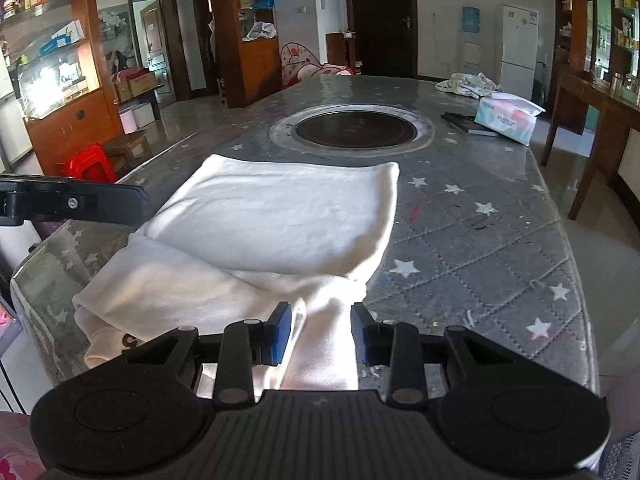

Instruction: Fold clothes

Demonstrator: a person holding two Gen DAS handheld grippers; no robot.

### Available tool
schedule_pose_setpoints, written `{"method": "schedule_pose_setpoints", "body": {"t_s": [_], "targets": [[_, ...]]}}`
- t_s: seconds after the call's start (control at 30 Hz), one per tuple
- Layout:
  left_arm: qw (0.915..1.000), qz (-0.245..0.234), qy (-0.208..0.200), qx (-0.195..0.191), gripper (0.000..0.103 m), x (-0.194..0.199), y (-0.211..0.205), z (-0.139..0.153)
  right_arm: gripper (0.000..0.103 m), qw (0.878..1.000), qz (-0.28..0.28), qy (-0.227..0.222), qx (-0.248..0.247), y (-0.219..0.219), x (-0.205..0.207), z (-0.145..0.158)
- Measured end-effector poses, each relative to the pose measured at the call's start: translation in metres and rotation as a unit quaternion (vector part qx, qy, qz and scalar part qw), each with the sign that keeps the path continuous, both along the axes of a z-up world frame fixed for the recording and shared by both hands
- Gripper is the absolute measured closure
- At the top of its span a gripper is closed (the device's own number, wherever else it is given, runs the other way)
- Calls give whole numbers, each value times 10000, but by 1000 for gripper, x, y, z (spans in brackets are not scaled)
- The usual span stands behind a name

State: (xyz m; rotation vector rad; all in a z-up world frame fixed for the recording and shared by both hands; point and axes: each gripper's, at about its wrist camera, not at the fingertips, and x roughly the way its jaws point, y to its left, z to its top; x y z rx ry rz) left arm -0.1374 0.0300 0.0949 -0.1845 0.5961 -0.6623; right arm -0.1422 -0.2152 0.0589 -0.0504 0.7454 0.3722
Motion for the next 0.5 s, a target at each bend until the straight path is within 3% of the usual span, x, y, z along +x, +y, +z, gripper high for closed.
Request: {"method": "schedule_pose_setpoints", "body": {"t_s": [0.13, 0.37, 0.43, 0.5], "targets": [[9988, 368, -24, 337, 69, -10, 38, -10, 71, 9998, 168, 120, 9, 10, 4, -6], [9935, 687, 230, 877, 55, -38, 85, -33, 71, 9987, 301, 383, -114, 23, 8, -21], [9925, 630, 325, 994, 55, -42, 84, -41, 74, 9986, 310, 393, -167, 24, 9, -21], [9913, 573, 420, 1110, 55, -47, 84, -48, 87, 9985, 306, 384, -243, 25, 9, -20]]}}
